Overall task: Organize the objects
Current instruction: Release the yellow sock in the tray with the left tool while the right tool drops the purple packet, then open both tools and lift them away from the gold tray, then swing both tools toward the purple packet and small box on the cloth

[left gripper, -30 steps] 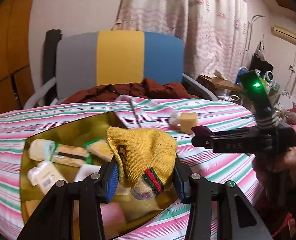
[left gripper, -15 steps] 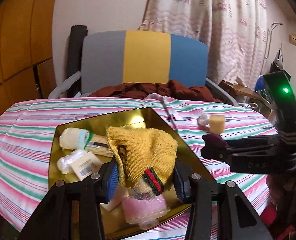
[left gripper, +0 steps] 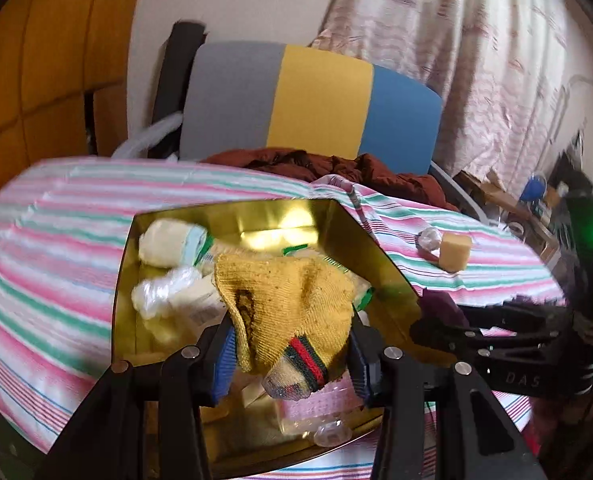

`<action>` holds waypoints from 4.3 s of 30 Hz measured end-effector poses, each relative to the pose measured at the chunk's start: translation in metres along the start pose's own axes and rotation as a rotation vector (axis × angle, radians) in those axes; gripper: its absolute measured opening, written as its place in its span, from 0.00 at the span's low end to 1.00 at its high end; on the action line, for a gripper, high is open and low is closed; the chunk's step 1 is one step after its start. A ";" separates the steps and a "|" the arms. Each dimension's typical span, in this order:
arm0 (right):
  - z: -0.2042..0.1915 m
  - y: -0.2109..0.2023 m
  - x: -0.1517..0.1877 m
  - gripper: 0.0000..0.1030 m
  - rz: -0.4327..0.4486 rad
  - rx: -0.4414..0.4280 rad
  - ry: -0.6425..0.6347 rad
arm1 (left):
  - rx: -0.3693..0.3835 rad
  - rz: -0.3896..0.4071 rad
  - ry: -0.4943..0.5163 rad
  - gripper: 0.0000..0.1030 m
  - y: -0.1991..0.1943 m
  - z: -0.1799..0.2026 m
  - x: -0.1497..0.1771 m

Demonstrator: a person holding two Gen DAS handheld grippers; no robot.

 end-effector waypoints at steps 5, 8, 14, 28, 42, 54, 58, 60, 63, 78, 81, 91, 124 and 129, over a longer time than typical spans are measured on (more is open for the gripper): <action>-0.009 0.006 0.003 0.50 -0.006 -0.013 -0.014 | -0.038 0.020 -0.050 0.46 -0.005 -0.028 -0.006; -0.012 0.010 0.004 0.57 -0.012 -0.007 -0.028 | -0.047 0.022 -0.069 0.46 -0.004 -0.036 -0.011; -0.013 0.017 0.011 0.66 -0.023 0.026 -0.080 | -0.038 0.006 -0.050 0.46 0.008 -0.029 -0.014; -0.018 0.003 0.001 0.93 0.117 0.089 -0.173 | -0.080 -0.011 -0.019 0.55 0.048 -0.020 -0.038; 0.007 -0.017 -0.011 0.96 0.240 0.228 -0.162 | -0.148 0.071 0.059 0.55 0.021 -0.009 -0.037; 0.013 -0.027 -0.012 0.99 0.264 0.327 -0.233 | -0.158 0.078 0.059 0.56 0.014 -0.015 -0.037; 0.016 -0.030 -0.005 0.99 0.248 0.284 -0.139 | -0.118 0.044 0.016 0.56 0.020 -0.021 -0.031; 0.016 -0.032 -0.002 0.99 0.247 0.280 -0.121 | -0.080 0.034 0.000 0.56 0.021 -0.020 -0.029; 0.012 -0.030 0.002 0.99 0.238 0.264 -0.131 | -0.066 0.036 -0.001 0.56 0.020 -0.019 -0.028; 0.016 -0.029 0.008 0.99 0.224 0.238 -0.097 | -0.082 0.105 0.052 0.73 0.019 -0.018 -0.058; 0.015 -0.027 0.009 0.99 0.220 0.237 -0.098 | -0.108 0.098 0.061 0.73 0.013 -0.019 -0.052; 0.016 -0.036 0.003 0.99 0.242 0.252 -0.105 | -0.174 0.068 0.085 0.73 0.004 -0.020 -0.034; 0.134 -0.089 0.006 0.99 0.234 0.444 0.173 | -0.035 -0.021 0.240 0.73 0.008 0.072 0.005; 0.156 -0.096 0.011 0.99 0.210 0.474 0.225 | -0.006 -0.043 0.255 0.73 0.012 0.081 0.013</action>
Point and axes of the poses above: each gripper's, at about its wrist camera, not at the fingertips, and y roughly the way its jaws point, z to its right, x to its underside, the point moved 9 cm from there along y, roughly the way its jaws point, and after that the axes turned 14 degrees about z, right-handed, at the moved point
